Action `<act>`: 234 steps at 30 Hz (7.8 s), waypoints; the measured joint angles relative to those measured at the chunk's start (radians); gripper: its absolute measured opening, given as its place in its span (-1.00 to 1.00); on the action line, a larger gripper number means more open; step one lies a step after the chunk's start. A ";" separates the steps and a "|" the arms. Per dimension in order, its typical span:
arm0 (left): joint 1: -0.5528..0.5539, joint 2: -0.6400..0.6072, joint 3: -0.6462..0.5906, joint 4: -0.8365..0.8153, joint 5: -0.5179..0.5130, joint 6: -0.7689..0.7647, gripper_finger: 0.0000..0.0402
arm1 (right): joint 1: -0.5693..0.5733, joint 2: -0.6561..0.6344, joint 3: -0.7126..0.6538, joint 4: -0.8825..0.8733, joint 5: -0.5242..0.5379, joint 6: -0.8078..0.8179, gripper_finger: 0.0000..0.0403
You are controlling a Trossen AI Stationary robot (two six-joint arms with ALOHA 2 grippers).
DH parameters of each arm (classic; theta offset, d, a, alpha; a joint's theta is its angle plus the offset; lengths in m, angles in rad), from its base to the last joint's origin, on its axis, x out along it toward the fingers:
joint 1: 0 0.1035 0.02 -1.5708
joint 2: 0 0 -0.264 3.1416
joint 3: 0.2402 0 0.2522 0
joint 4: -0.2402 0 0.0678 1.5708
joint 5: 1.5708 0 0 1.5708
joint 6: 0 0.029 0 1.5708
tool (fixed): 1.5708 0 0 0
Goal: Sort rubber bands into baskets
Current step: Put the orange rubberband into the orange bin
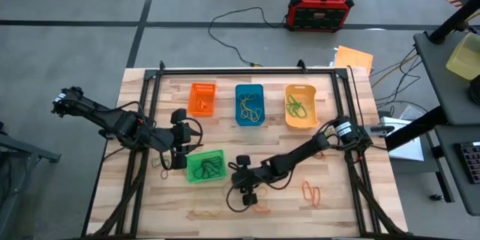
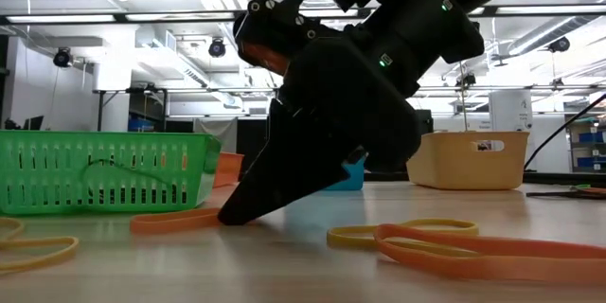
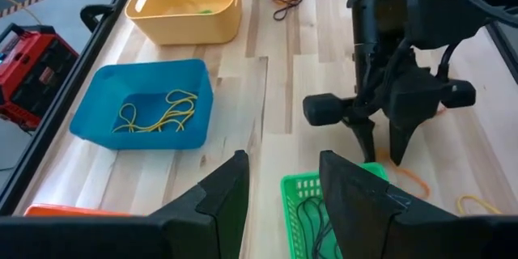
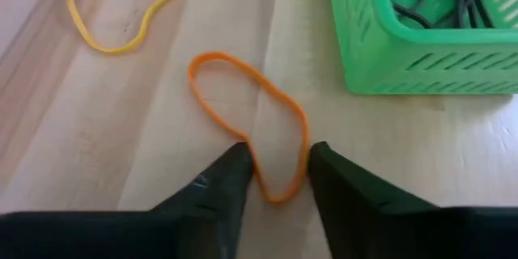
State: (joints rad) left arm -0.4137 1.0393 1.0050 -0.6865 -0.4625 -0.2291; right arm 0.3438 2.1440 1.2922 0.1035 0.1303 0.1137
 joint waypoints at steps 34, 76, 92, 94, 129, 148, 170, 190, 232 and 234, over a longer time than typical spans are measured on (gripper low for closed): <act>0.000 0.112 -0.207 0.591 0.063 0.105 -0.30 | 0.009 -0.491 -0.005 -0.203 0.211 -0.473 -0.96; 0.026 0.270 -0.217 0.749 0.132 0.083 -0.94 | -0.040 -0.493 -0.003 -0.088 0.335 -0.578 -0.86; 0.093 0.181 -0.185 0.466 0.003 0.096 -1.00 | -0.139 -0.575 -0.003 -0.170 0.262 -0.340 -0.04; 0.145 0.151 -0.168 0.357 -0.032 0.097 -1.00 | -0.163 -0.594 -0.003 -0.215 0.263 -0.316 -0.01; 1.019 0.381 -0.156 0.160 0.403 0.298 -0.66 | -0.513 -0.547 0.035 -0.494 0.045 -0.180 0.02; 0.878 0.204 -0.155 0.267 0.454 0.265 -0.38 | -0.396 -0.611 0.062 -1.113 -0.167 0.120 0.02; 0.538 -0.027 -0.156 0.410 0.454 0.378 -0.42 | -0.087 -0.943 -0.449 -1.116 -0.210 1.134 0.02; 0.539 0.014 -0.157 0.465 0.446 0.405 -0.42 | 0.263 -0.681 -0.355 -0.901 -0.261 1.615 0.02; 0.537 0.061 -0.179 0.545 0.561 0.392 -0.42 | 0.271 -0.504 -0.309 -0.778 -0.046 1.411 -0.95; 0.534 0.061 -0.200 0.616 0.646 0.386 -0.42 | 0.254 -0.545 -0.307 -0.729 0.082 1.346 -0.95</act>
State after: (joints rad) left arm 0.1199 1.1000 0.8052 -0.0703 0.1830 0.1569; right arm 0.5980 1.5985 0.9848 -0.6258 0.2122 1.4592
